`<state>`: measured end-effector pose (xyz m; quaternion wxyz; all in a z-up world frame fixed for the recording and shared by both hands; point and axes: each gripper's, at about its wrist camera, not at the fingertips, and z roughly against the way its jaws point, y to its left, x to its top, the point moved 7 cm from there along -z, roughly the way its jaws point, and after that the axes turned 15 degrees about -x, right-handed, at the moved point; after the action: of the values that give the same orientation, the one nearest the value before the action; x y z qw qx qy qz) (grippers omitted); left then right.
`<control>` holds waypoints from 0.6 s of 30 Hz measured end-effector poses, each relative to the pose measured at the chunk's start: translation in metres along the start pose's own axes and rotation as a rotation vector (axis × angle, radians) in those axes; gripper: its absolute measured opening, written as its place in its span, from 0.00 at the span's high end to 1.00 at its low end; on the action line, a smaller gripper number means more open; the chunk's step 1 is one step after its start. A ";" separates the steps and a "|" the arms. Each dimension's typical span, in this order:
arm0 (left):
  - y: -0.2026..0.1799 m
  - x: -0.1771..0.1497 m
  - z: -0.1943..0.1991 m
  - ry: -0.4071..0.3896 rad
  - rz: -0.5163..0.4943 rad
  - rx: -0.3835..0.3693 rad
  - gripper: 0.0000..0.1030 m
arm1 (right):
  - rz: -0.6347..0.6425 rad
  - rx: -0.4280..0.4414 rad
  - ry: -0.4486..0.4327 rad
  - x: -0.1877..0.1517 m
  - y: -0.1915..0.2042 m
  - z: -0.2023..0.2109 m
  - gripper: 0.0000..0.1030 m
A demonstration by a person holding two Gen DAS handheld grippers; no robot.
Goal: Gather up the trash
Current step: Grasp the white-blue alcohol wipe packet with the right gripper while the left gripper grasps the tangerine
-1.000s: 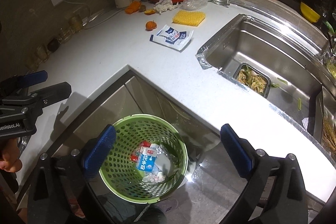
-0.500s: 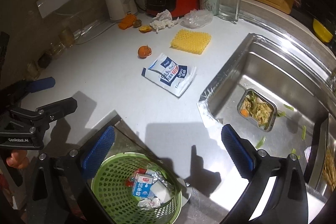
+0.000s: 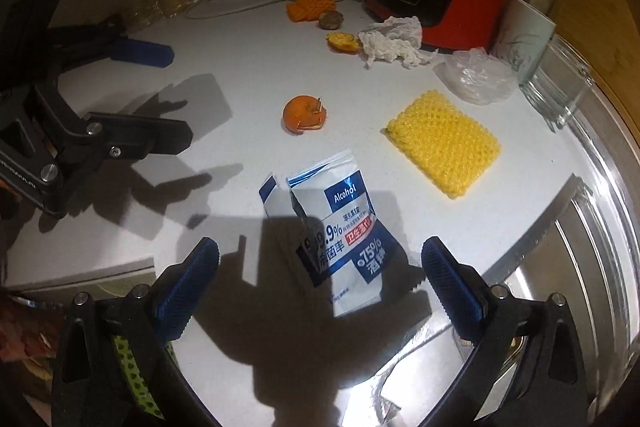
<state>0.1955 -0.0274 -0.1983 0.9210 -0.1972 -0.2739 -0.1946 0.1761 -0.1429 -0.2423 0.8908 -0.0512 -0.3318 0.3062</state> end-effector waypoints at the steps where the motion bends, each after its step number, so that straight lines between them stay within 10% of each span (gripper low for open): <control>1: 0.002 0.002 -0.003 0.002 -0.004 -0.009 0.08 | 0.024 0.011 0.008 0.002 0.002 -0.005 0.02; 12: 0.016 0.021 -0.038 0.025 -0.030 -0.055 0.08 | 0.099 0.123 0.079 0.006 -0.002 -0.043 0.03; 18: 0.017 0.029 -0.054 0.032 -0.028 -0.068 0.10 | 0.116 0.123 0.076 0.002 0.000 -0.043 0.23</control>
<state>0.2493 -0.0458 -0.2274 0.9152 -0.2213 -0.2550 -0.2199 0.2040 -0.1374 -0.2744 0.8849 -0.0273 -0.2750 0.3749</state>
